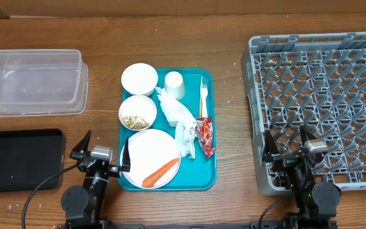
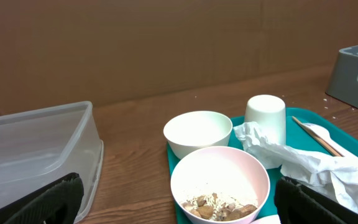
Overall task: Sort waste into correct bins and load items into the dishwasher
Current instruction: 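Move the left gripper over the white plate on the teal tray, then grasp the orange carrot on the white plate with the left gripper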
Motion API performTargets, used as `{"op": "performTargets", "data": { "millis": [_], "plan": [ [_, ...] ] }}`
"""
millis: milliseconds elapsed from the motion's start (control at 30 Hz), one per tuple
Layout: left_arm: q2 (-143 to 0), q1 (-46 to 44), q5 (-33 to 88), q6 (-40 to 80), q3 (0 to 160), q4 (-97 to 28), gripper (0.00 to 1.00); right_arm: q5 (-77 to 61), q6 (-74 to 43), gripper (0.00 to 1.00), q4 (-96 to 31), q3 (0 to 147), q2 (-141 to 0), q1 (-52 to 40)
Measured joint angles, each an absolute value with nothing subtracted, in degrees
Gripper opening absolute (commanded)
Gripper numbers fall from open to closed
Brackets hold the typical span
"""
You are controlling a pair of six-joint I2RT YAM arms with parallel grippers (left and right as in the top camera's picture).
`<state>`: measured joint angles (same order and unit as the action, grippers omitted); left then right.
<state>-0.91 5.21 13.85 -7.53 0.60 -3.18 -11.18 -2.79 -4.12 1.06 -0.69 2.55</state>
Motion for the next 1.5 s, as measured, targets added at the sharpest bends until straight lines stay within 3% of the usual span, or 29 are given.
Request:
{"op": "performTargets", "data": {
  "millis": [167, 400, 533, 833, 1100, 1300, 1367, 1500],
  "plan": [
    [-0.9, 5.2, 16.9, -5.5, 0.5, -1.7, 1.0, -11.2, -2.8, 1.0, -4.1, 1.1, -0.7, 2.6],
    [-0.9, 5.2, 33.2, -0.9, 0.5, 11.8, 1.0, -11.2, -2.8, 1.0, -4.1, 1.1, -0.7, 2.5],
    [-0.8, 5.2, 35.1, 3.0, 1.4, 15.9, 1.0, -11.2, -2.8, 1.0, -4.1, 1.1, -0.7, 2.5],
    [-14.8, 5.2, 36.4, 5.8, 23.6, 0.1, 1.0, -11.2, -2.8, 1.0, -4.1, 1.1, -0.7, 2.5],
    [-45.3, 5.2, 45.8, 2.5, 54.4, -34.2, 1.0, -11.2, -2.8, 1.0, -4.1, 1.1, -0.6, 2.5],
    [-53.1, 5.1, 51.3, 3.3, 58.3, -36.2, 1.0, -11.2, -2.8, 1.0, -4.1, 1.1, -0.6, 2.6],
    [-54.0, 4.3, 49.6, 4.3, 58.5, -38.4, 1.0, -11.2, -2.8, 1.0, -4.1, 1.1, -0.6, 2.5],
    [-54.2, -8.2, 33.5, 8.1, 58.6, -45.8, 1.0, -11.2, -2.8, 1.0, -4.1, 1.1, -0.6, 2.5]
  ]
}}
